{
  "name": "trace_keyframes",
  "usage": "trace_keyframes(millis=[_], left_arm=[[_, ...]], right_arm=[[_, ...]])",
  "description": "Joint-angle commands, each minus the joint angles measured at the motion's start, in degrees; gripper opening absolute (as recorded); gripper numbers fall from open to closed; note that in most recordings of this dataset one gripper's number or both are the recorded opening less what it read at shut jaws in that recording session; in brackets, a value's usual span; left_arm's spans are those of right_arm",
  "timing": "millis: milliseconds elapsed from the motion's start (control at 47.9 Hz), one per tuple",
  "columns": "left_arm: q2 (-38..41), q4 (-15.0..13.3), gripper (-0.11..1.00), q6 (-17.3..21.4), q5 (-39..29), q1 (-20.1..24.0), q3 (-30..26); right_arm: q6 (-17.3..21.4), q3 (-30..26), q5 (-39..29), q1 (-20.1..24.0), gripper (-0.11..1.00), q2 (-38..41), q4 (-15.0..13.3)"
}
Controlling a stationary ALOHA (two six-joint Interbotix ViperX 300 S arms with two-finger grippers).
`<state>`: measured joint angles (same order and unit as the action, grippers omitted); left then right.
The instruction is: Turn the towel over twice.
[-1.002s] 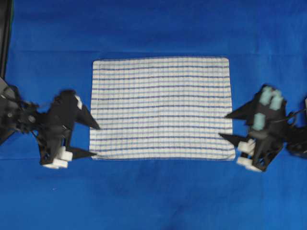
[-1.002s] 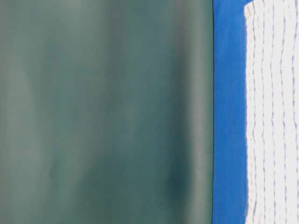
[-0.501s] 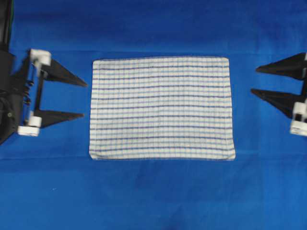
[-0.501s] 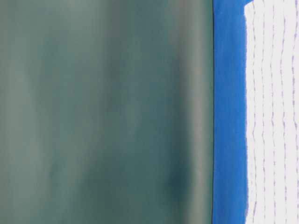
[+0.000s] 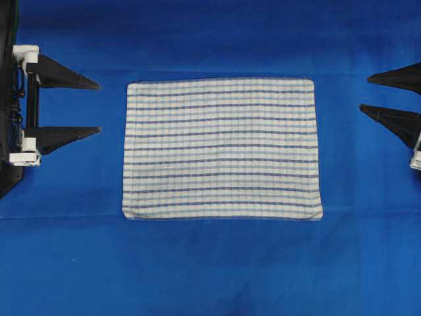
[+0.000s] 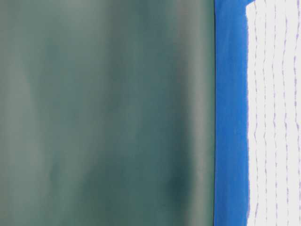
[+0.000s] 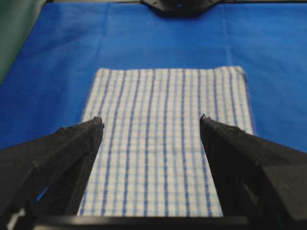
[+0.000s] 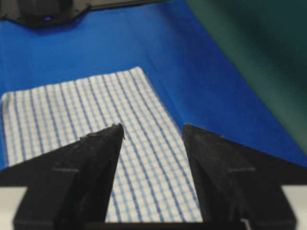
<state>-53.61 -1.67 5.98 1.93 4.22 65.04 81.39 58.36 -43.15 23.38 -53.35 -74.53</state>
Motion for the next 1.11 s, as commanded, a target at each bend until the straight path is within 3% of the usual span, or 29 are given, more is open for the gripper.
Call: trace_keyframes(millis=[0, 230, 689, 1086], left_arm=[[0.1, 0.1, 0.77, 0.1, 0.3, 0.2, -0.6], [-4.8, 0.1, 0.77, 0.2, -1.1, 0.3, 1.9], [-22.4, 0.0, 0.77, -1.3, -3.8, 1.7, 14.0], [-23.7, 0.0, 0.77, -1.8, -4.0, 1.8, 15.4]], right_arm=[[0.1, -0.7, 0.0, -0.1, 0.62, 0.4, -0.4], [-0.6, 1.7, -0.1, 0.0, 0.61, -3.4, -0.2], [0.9, 15.2, -0.3, 0.0, 0.59, -16.3, -0.5], [2.5, 17.4, -0.3, 0.0, 0.57, -19.1, -0.7]])
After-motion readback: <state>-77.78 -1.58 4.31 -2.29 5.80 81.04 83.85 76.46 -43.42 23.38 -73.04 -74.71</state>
